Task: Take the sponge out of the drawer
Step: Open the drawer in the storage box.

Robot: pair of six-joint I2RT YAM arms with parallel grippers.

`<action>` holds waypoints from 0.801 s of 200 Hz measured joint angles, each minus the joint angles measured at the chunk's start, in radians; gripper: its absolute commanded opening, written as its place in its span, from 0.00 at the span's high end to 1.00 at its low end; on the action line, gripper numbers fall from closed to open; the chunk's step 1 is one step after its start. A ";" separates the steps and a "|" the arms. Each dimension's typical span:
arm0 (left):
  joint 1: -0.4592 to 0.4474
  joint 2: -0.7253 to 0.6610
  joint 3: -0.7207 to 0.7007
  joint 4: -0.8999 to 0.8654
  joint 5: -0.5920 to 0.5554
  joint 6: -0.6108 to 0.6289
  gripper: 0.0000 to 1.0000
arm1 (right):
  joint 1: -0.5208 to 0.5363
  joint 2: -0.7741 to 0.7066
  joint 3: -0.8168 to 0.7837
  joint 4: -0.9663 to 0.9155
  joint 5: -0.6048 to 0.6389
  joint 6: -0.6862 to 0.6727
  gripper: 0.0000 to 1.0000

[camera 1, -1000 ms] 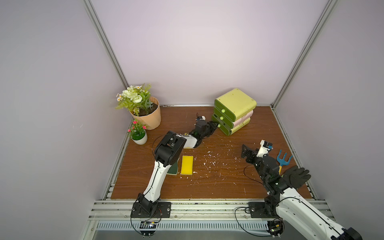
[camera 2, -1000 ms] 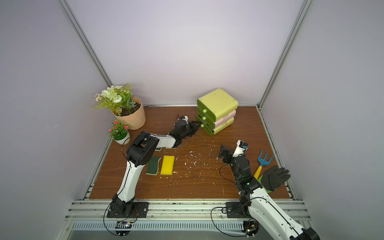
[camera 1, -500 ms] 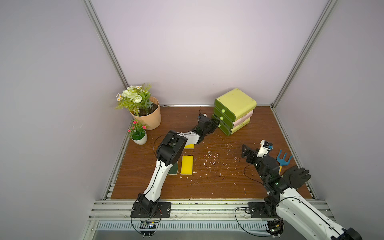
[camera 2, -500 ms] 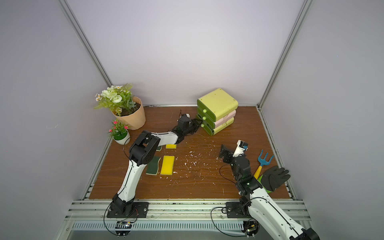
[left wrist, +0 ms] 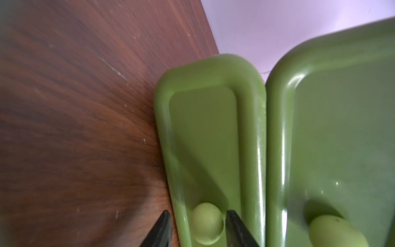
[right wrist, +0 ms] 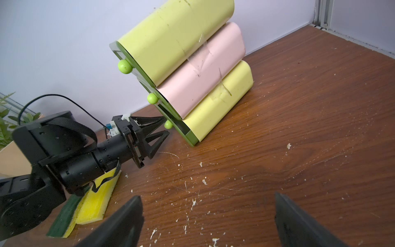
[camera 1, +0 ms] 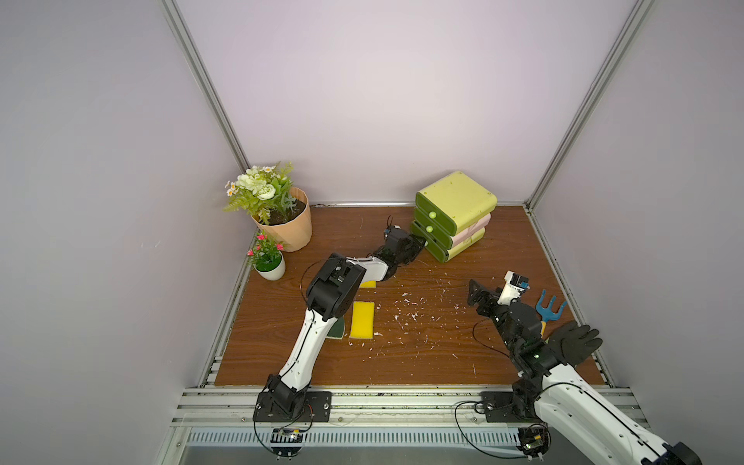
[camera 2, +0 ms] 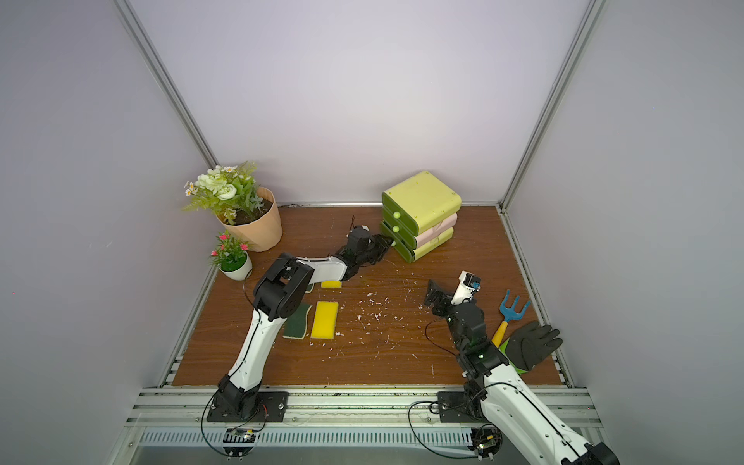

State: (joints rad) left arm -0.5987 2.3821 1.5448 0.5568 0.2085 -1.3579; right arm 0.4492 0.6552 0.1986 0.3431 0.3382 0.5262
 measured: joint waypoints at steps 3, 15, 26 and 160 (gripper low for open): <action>0.000 0.001 0.002 0.000 0.000 -0.004 0.55 | 0.000 0.000 0.000 0.000 0.000 0.000 0.01; -0.001 0.011 0.012 0.002 0.006 -0.013 0.55 | -0.001 0.000 0.000 0.000 -0.001 0.002 0.01; -0.001 0.020 0.022 0.002 0.011 -0.024 0.56 | -0.001 0.000 0.000 0.001 -0.002 0.003 0.01; -0.002 0.007 -0.050 0.119 0.015 -0.075 0.83 | -0.006 0.000 0.000 0.002 -0.002 0.006 0.01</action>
State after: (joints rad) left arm -0.6006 2.3890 1.4952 0.6758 0.2234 -1.4330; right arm 0.4435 0.6552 0.1982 0.3447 0.3363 0.5320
